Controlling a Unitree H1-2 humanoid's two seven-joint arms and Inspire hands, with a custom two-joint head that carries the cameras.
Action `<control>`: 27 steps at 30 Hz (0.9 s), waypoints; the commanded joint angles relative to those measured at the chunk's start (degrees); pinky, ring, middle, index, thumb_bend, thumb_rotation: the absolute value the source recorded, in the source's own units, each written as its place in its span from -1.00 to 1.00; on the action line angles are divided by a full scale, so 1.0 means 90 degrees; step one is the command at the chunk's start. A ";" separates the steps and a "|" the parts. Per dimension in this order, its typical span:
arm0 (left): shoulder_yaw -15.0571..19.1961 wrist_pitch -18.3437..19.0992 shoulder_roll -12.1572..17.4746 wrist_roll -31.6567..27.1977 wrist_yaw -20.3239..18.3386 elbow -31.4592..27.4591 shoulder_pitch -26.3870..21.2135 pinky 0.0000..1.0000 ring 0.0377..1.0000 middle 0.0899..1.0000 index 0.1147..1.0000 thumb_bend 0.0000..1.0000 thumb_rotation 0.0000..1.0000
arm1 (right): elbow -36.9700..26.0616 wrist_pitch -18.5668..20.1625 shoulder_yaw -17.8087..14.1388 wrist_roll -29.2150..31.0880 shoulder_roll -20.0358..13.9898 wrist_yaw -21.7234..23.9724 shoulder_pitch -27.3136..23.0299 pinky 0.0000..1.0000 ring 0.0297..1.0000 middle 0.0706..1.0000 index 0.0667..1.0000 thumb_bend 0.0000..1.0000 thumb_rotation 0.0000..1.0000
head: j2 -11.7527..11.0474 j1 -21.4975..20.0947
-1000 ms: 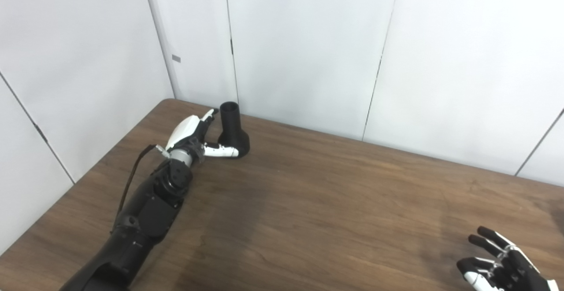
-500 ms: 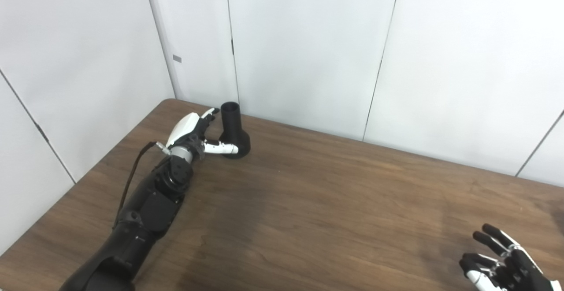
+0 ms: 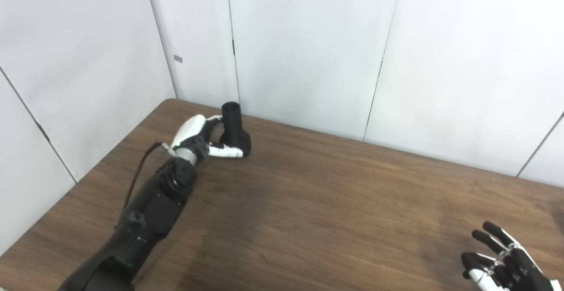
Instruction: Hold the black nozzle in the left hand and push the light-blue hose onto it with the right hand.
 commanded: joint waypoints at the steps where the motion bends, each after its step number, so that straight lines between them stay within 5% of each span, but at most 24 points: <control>1: -0.0235 0.0025 -0.0012 0.0127 -0.0308 -0.0026 -0.0023 0.92 0.98 0.86 0.59 0.97 -0.29 | -0.0229 -0.0156 -0.0019 0.0009 -0.0010 -0.0003 -0.0100 -0.16 0.12 0.47 0.52 -0.41 -1.00 | 0.0009 0.0009; 13: -0.0485 -0.0118 -0.0081 0.0363 -0.0167 0.0099 -0.0018 0.99 0.96 0.78 0.52 0.94 -0.41 | -0.0321 0.0052 -0.0019 0.0021 0.0041 -0.0050 -0.0077 -0.12 0.14 0.49 0.55 -0.39 -1.00 | 0.0093 -0.0031; 16: -0.0296 -0.0429 -0.0220 0.0230 0.0276 0.0278 0.0014 0.58 0.61 0.47 0.40 0.80 -0.61 | -0.0287 0.0020 -0.0029 0.0021 0.0039 -0.0054 -0.0079 -0.13 0.11 0.46 0.53 -0.37 -1.00 | 0.0093 -0.0031; 21: -0.0104 -0.0826 -0.0360 0.0135 0.0590 0.0468 0.0060 0.27 0.13 0.03 0.19 0.65 -0.75 | -0.0332 0.0099 -0.0024 0.0037 0.0027 -0.0047 -0.0074 -0.18 0.09 0.44 0.51 -0.36 -1.00 | 0.0122 -0.0019; 27: -0.0190 -0.0844 -0.0396 0.0117 0.0391 0.0558 0.0082 0.53 0.39 0.26 0.27 0.86 -0.57 | -0.0282 0.0065 -0.0018 -0.0056 -0.0007 -0.0053 -0.0083 -0.17 0.09 0.44 0.52 -0.37 -1.00 | 0.0117 -0.0012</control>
